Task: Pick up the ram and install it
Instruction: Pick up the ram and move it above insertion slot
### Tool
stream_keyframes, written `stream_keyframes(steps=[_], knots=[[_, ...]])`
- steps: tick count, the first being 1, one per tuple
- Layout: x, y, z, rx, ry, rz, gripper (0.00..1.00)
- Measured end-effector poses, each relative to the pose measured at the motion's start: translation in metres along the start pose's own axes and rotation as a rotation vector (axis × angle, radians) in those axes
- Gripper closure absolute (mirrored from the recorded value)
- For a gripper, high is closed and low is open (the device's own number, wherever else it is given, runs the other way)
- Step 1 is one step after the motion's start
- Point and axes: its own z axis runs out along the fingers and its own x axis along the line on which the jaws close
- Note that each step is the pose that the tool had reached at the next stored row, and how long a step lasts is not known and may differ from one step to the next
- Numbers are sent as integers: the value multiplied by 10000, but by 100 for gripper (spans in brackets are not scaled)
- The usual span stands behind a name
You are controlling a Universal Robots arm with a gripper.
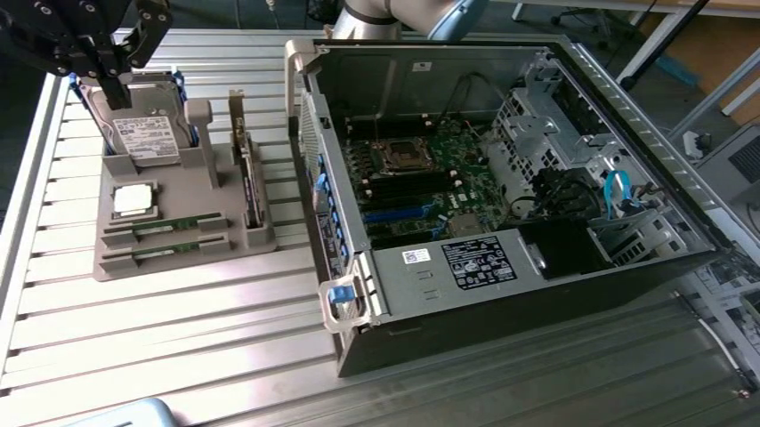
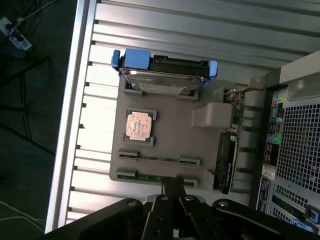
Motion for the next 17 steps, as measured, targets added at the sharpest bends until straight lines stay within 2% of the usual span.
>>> stream_keyframes(steps=[10, 17], knots=[[0, 0, 0, -34, 63, -1400, 89], [0, 0, 0, -64, 117, -2633, 89]])
